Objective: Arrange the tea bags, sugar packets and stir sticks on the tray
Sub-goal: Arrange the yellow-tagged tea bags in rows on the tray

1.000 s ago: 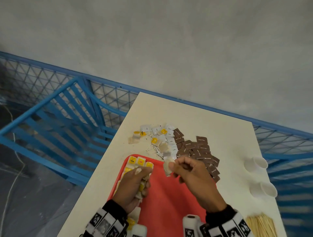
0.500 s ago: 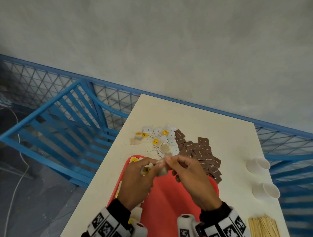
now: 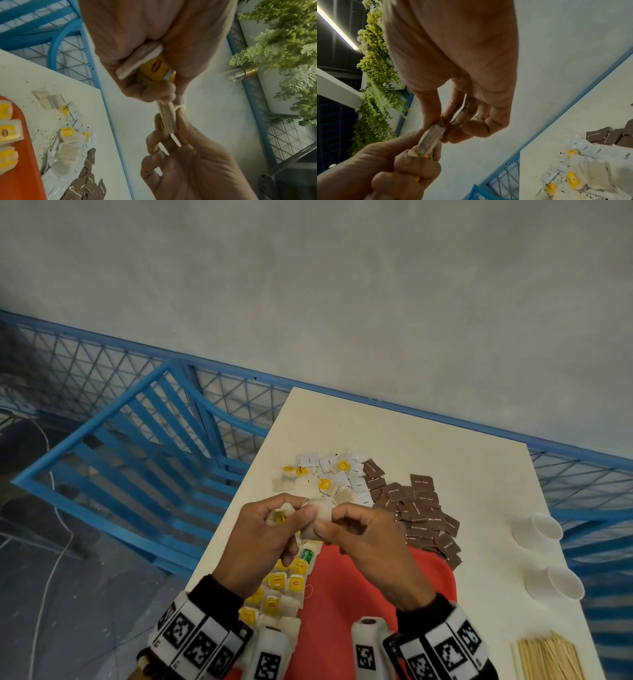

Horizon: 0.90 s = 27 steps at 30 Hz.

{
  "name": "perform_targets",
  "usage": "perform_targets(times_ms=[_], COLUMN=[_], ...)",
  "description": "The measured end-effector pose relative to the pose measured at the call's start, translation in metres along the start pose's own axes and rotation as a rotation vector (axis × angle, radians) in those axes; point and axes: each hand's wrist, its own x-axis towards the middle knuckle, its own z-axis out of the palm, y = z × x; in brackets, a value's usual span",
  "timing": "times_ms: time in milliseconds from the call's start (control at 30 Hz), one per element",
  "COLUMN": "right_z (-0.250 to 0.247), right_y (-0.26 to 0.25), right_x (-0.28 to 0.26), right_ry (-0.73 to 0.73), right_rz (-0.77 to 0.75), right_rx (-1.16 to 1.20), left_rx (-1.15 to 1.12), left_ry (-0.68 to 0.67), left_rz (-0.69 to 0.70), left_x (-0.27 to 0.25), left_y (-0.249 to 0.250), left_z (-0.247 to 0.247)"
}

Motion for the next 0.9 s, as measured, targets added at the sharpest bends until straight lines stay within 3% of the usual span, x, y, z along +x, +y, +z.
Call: perform_targets(times_ms=[200, 333, 533, 667, 900], right_z=[-0.004, -0.006, 0.012, 0.019, 0.026], right_y=[0.015, 0.076, 0.158, 0.173, 0.183], right_x=[0.03, 0.054, 0.077, 0.096, 0.109], right_ry=[0.127, 0.233, 0.234, 0.259, 0.273], right_rz=[0.051, 0.241, 0.507, 0.564, 0.631], right_rx=[-0.021, -0.058, -0.265, -0.385, -0.591], left_rx=[0.004, 0.033, 0.001, -0.086, -0.169], left_ry=[0.096, 0.122, 0.103, 0.106, 0.108], left_rz=[-0.01, -0.107, -0.318, -0.426, -0.452], left_x=[0.006, -0.004, -0.02, -0.022, -0.013], left_y=[0.001, -0.013, -0.045, -0.06, -0.063], left_z=[-0.02, -0.04, -0.062, -0.073, -0.085])
